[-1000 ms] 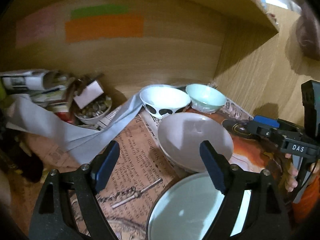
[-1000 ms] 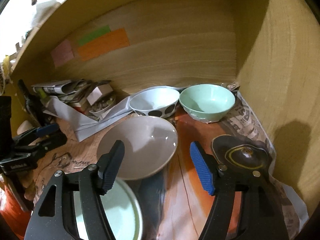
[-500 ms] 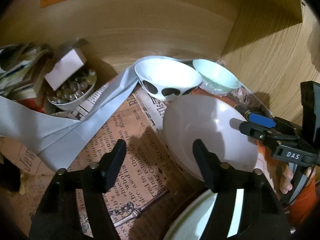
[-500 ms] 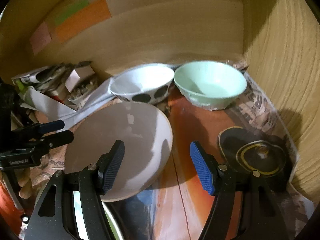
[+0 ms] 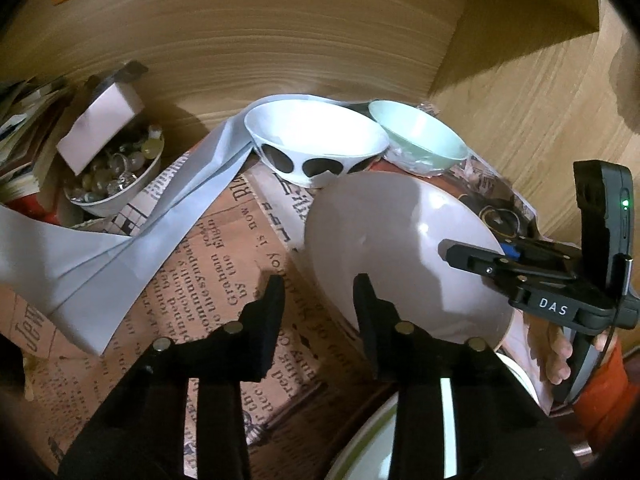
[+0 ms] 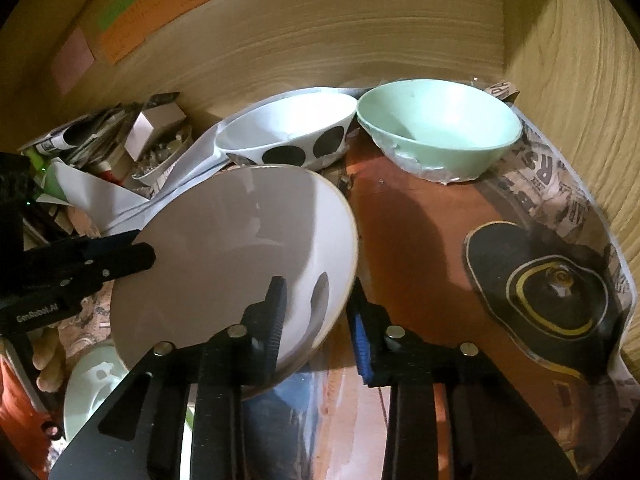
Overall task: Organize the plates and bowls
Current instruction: 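Lift the pink-grey bowl and carry it over the plate stack with the left gripper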
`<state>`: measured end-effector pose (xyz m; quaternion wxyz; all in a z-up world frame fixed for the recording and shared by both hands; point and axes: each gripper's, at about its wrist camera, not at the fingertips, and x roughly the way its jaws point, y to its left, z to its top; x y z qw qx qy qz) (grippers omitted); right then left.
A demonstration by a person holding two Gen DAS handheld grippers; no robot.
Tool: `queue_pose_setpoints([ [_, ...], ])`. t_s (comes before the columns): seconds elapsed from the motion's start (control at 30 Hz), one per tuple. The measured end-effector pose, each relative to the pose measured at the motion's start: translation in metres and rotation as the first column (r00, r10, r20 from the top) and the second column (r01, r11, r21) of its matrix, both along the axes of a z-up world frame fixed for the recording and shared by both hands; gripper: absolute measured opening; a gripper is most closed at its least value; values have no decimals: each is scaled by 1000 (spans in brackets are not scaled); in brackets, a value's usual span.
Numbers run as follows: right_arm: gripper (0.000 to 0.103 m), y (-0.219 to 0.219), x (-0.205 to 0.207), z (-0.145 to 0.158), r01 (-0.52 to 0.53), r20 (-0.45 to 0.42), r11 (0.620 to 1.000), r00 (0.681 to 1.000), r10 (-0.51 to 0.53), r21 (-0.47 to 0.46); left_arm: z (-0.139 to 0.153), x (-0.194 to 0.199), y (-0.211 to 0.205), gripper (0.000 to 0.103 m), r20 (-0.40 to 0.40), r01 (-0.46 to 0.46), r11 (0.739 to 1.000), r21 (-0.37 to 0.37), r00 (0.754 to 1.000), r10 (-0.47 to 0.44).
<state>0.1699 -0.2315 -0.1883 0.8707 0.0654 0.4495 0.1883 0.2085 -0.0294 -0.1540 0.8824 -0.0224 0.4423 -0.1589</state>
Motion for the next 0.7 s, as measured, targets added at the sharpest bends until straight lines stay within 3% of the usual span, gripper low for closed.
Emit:
queue_pose_setpoints([
  [0.1,26,0,0,0,0,7,1000,1000,0,3,-3,1,-6,27,-18,30,999,-10,999,-31],
  [0.37,25,2,-1,3,15,19,1000,1000,-15,-2,-4,1,-10,26,-21,23,999,24,1000,-23],
  [0.57,25,-2,-1,8,24,22,999,999,-24,24,-1,-4,-17,26,20,19,995,103,1000,-21],
  [0.7,25,-7,-3,14,29,21,998,999,-31,55,8,-9,-16,26,36,19,996,85,999,-22],
])
